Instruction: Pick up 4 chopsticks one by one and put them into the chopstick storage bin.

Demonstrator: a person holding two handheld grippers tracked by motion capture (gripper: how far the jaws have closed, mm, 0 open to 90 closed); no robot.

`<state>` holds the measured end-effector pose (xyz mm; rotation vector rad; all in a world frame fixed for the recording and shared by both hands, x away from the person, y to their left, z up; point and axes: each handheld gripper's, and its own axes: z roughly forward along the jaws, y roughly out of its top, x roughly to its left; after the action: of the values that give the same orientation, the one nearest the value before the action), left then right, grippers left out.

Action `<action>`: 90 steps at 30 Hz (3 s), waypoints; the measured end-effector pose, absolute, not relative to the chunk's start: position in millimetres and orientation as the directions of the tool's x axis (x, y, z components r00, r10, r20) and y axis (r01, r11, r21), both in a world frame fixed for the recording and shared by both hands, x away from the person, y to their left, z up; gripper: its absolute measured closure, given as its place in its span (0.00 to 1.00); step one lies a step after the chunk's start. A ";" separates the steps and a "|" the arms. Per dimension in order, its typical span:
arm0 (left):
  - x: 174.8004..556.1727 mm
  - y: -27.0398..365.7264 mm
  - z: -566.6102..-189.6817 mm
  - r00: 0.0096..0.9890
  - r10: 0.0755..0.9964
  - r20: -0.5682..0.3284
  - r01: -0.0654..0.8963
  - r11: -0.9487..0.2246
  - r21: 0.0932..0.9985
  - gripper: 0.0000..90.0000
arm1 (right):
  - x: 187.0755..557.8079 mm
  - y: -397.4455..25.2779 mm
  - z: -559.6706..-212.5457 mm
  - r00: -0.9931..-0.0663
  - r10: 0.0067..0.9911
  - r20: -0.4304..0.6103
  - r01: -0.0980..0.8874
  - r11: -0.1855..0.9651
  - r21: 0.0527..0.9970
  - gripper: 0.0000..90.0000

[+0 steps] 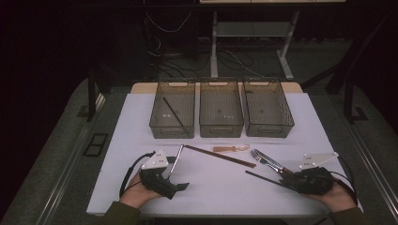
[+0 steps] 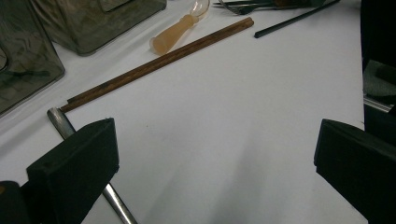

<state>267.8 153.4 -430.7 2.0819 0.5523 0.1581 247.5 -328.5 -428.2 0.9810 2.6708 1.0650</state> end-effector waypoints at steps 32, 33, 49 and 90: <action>267.7 151.2 -431.9 0.892 0.441 -0.102 0.321 -0.458 0.829 0.00 | 245.4 -327.8 -439.8 -0.851 0.524 0.034 0.443 0.681 0.583 0.87; 267.8 151.3 -431.7 0.892 0.440 -0.100 0.320 -0.461 0.827 0.00 | 245.5 -328.0 -440.0 -0.851 0.523 0.035 0.442 0.680 0.585 0.88; 267.6 150.4 -431.9 0.893 0.440 -0.098 0.319 -0.463 0.827 0.00 | 246.2 -328.7 -440.1 -0.855 0.517 0.045 0.439 0.676 0.592 0.96; 267.9 150.3 -431.7 0.894 0.438 -0.100 0.319 -0.462 0.828 0.00 | 254.3 -323.0 -412.1 -0.810 0.568 0.145 0.476 0.493 0.728 0.96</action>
<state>267.9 150.3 -431.7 2.0903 0.5440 0.1554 254.3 -323.0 -412.1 0.9175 2.6146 1.2201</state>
